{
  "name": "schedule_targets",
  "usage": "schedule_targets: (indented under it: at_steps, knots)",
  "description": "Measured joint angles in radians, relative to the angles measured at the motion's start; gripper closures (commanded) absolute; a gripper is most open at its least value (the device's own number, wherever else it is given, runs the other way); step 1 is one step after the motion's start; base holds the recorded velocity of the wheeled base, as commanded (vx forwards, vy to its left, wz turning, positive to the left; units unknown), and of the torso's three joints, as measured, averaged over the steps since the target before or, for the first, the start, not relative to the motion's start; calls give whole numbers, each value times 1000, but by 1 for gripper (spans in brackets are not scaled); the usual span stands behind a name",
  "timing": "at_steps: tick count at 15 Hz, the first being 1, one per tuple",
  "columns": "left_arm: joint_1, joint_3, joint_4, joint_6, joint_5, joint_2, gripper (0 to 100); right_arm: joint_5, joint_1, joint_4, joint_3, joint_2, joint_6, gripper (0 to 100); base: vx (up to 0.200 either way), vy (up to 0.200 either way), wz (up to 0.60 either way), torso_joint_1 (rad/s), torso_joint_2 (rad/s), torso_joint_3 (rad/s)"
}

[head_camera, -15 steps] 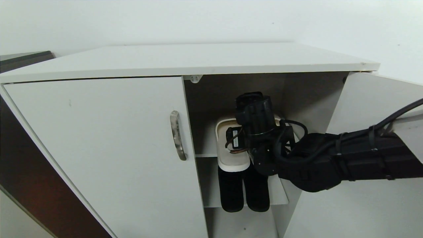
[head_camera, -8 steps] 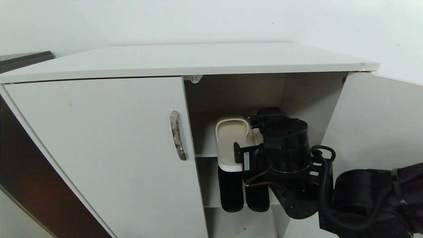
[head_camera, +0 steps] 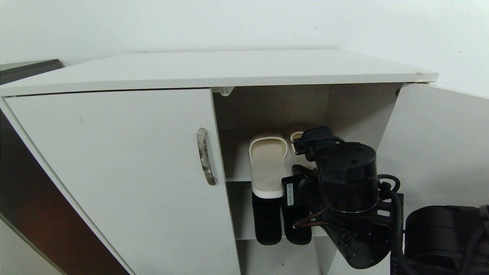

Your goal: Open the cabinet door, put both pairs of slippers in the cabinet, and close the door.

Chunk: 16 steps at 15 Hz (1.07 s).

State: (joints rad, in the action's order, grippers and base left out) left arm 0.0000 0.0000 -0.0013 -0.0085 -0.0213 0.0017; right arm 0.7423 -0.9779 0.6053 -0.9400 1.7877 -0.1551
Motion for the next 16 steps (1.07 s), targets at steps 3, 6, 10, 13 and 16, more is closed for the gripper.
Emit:
schedule_targets:
  at_steps: [3, 6, 10, 13, 16]
  knots:
    - [0, 0, 0, 0, 0, 0, 100, 1, -2, 0, 2, -1, 0, 100, 0, 0, 0, 0, 0, 0]
    - [0, 0, 0, 0, 1, 0, 100, 1, -4, 0, 3, -1, 0, 100, -67, 0, 0, -1, -1, 1]
    - [0, 0, 0, 0, 0, 0, 100, 3, -4, 0, 3, 7, -1, 100, -200, 0, 0, 7, 5, 1]
    - [0, 0, 0, 0, 0, 0, 100, 5, -2, 1, 4, 11, -1, 100, -200, 0, 0, -1, 2, 4]
    - [0, 0, 0, 0, 0, 0, 100, 3, -4, 0, 7, 14, 0, 100, -200, 0, 0, 2, 4, -1]
